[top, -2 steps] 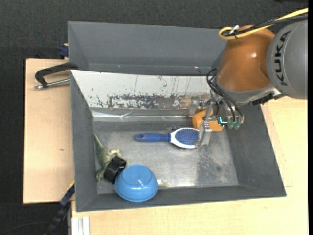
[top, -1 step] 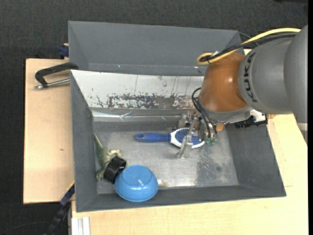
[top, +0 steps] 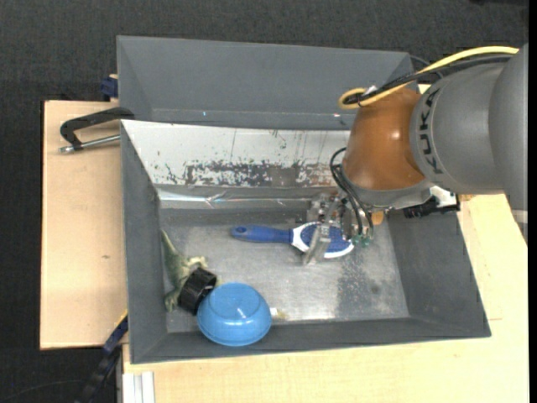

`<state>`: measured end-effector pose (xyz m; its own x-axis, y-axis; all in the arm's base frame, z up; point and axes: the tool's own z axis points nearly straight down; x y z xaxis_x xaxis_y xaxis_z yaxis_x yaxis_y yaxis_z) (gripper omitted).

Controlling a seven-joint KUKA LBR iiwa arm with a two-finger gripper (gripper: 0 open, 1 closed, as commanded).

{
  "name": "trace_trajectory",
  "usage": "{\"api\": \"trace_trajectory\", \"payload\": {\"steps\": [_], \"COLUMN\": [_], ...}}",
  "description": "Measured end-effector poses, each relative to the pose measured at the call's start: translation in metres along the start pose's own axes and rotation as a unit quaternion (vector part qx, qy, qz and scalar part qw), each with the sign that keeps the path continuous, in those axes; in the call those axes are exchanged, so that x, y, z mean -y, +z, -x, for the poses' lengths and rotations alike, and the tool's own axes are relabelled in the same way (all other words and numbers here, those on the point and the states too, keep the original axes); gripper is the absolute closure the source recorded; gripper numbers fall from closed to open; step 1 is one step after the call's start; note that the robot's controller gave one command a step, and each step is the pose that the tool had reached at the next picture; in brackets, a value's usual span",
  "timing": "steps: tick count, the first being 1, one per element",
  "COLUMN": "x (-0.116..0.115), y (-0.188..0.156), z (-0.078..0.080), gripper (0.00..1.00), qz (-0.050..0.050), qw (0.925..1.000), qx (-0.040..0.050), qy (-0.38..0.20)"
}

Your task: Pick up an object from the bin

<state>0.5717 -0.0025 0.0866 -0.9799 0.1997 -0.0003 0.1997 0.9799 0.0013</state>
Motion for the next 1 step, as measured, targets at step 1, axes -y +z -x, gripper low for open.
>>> {"api": "trace_trajectory", "payload": {"steps": [1], "x": [0.0334], "y": [-0.1486], "z": [0.0248], "gripper": [1.0], "qz": [0.001], "qw": [1.0], "qx": [0.0069], "qy": [0.003]}}
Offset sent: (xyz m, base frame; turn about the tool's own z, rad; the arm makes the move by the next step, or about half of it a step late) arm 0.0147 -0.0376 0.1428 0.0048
